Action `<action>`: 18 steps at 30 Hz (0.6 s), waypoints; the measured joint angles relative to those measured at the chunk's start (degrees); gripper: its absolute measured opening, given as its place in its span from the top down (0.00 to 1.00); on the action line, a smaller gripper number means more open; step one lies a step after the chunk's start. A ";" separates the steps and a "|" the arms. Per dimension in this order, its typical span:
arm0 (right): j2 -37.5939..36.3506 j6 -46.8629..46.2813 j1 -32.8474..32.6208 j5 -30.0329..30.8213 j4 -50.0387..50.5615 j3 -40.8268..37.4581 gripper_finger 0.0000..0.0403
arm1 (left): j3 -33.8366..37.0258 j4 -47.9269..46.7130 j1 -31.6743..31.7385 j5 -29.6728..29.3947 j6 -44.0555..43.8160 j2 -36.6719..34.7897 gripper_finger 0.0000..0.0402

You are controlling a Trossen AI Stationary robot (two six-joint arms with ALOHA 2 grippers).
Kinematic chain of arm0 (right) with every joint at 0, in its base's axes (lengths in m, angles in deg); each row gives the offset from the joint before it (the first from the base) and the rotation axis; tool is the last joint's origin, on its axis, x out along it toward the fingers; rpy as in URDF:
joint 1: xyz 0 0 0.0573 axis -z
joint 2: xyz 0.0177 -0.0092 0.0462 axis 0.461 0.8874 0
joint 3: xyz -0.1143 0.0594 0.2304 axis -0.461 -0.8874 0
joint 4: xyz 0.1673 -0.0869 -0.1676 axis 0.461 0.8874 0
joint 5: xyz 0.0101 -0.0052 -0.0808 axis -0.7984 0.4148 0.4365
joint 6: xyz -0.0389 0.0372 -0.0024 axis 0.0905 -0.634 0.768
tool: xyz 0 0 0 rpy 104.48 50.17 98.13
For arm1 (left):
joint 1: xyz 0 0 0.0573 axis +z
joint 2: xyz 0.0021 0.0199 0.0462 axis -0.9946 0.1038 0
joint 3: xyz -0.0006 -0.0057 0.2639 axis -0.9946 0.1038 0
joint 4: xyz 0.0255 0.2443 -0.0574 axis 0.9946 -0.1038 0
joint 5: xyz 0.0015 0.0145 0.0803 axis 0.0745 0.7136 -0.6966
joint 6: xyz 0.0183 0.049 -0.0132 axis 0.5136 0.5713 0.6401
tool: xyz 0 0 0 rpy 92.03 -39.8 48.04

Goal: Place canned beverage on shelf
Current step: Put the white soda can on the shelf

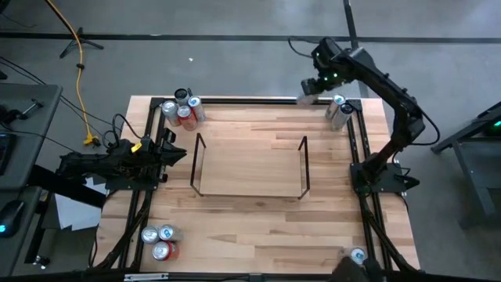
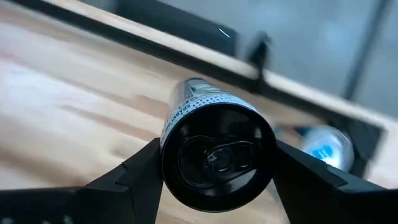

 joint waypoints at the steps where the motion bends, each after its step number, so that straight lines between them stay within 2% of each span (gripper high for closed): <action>1: -0.26 0.93 -1.17 -1.47 -0.12 2.06 0.40 | 0.00 -0.01 0.00 0.02 0.01 -0.01 0.99; 6: -0.45 3.78 -9.04 -6.98 0.28 12.31 0.40 | -0.01 0.01 -0.01 0.02 -0.01 -0.01 0.99; 11: -0.47 4.12 -19.39 -10.34 1.93 18.57 0.40 | -0.02 -0.01 -0.01 0.00 -0.01 0.00 0.99; 15: 0.10 4.87 -28.10 -9.49 5.09 21.51 0.40 | -0.01 -0.01 0.00 0.01 -0.01 0.00 0.99; 18: 2.16 6.66 -33.17 -5.22 10.42 22.90 0.40 | -0.02 0.01 0.01 0.02 0.01 -0.02 0.99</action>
